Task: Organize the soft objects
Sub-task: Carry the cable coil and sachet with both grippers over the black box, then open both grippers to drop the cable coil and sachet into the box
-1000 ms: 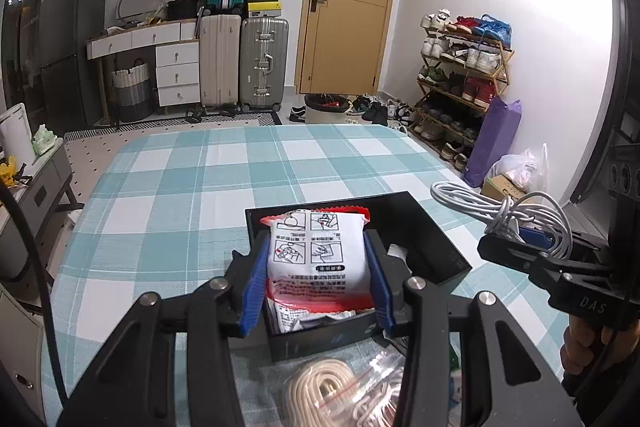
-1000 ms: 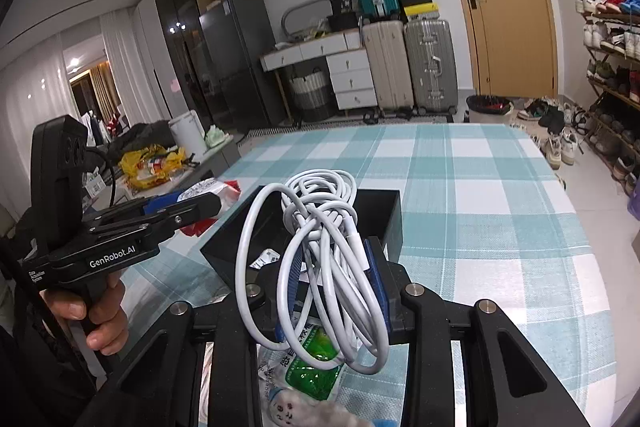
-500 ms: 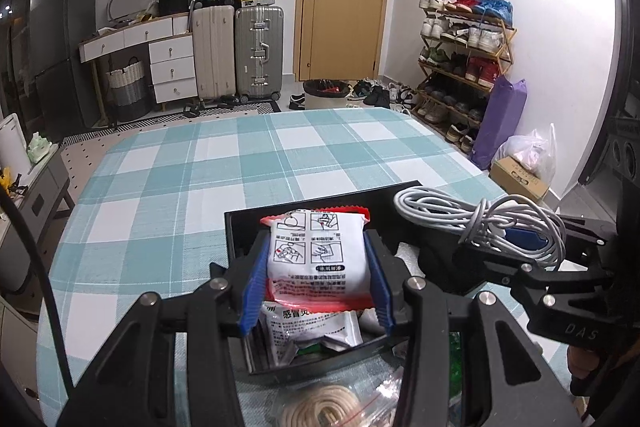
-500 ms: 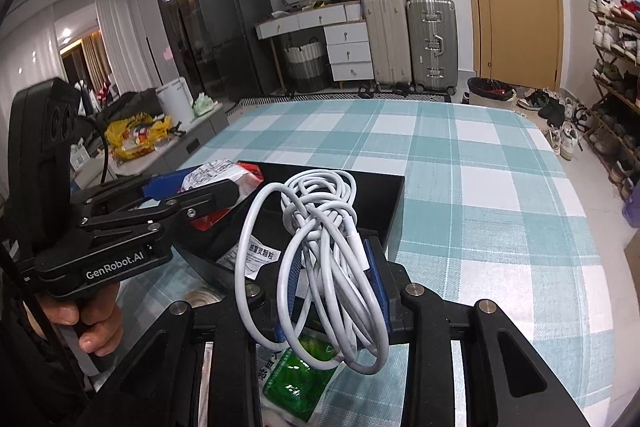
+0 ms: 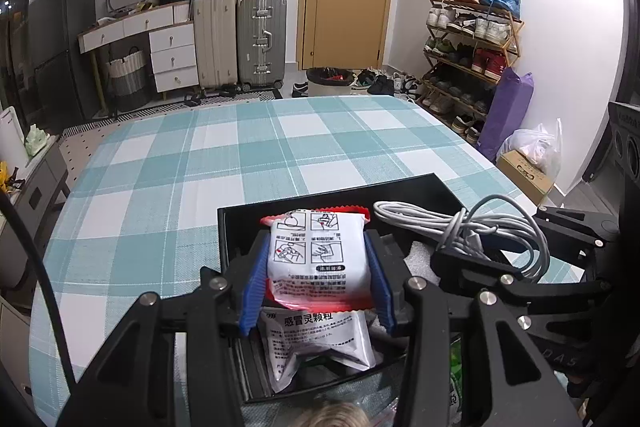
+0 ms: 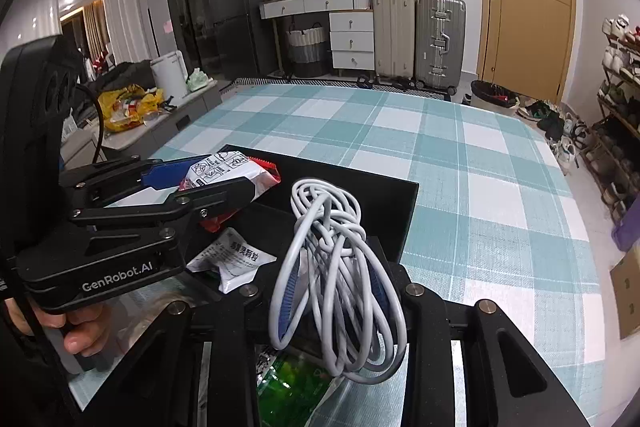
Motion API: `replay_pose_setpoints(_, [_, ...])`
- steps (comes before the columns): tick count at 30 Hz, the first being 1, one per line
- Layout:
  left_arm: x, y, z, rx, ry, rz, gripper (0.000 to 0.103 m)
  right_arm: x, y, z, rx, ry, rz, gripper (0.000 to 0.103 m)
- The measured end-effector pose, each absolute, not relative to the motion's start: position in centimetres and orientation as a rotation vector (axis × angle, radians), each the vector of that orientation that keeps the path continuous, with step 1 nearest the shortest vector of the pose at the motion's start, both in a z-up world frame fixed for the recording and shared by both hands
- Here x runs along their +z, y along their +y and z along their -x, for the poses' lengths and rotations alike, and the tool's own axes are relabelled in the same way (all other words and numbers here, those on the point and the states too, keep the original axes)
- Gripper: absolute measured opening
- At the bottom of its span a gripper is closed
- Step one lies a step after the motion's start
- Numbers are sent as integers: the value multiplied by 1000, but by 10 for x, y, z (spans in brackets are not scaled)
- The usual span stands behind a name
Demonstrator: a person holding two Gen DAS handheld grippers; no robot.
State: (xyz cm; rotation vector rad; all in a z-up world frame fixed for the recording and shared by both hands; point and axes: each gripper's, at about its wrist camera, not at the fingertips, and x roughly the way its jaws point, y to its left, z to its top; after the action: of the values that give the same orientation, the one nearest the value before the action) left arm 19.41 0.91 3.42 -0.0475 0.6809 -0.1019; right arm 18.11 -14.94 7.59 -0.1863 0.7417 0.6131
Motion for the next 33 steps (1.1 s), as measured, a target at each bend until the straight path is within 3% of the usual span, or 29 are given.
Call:
replay_pose_setpoints(11, [32,12,-197,-102,681,59,45,71,-139,-190,614,728,225,35])
replay_pose_setpoints(17, [32,14,-197,-109,689,64,48,77,-147,-183,622,683,202,69])
replay_pose_setpoints(19, [32,13,-197,-119,693,67,49,82,-154,-178,600,660,192,86])
replay_pose_setpoints(20, [32,13,-196,-120,691,66,50,85,-159,-175,588,646,181,86])
replay_pose_setpoints(23, [34,12,-193,-122,686,61,58,88,-173,-171,577,647,154,93])
replay_pose_setpoints(26, [38,9,-188,-121,682,49,76,89,-184,-164,564,650,137,97])
replay_pose_setpoints(28, [41,8,-182,-111,665,38,94,89,-190,-159,556,650,129,100])
replay_pose_setpoints(31, [45,8,-171,-94,647,25,103,89,-199,-149,538,659,120,101])
replay_pose_setpoints(33, [47,9,-162,-99,645,29,103,91,-205,-142,537,655,104,102])
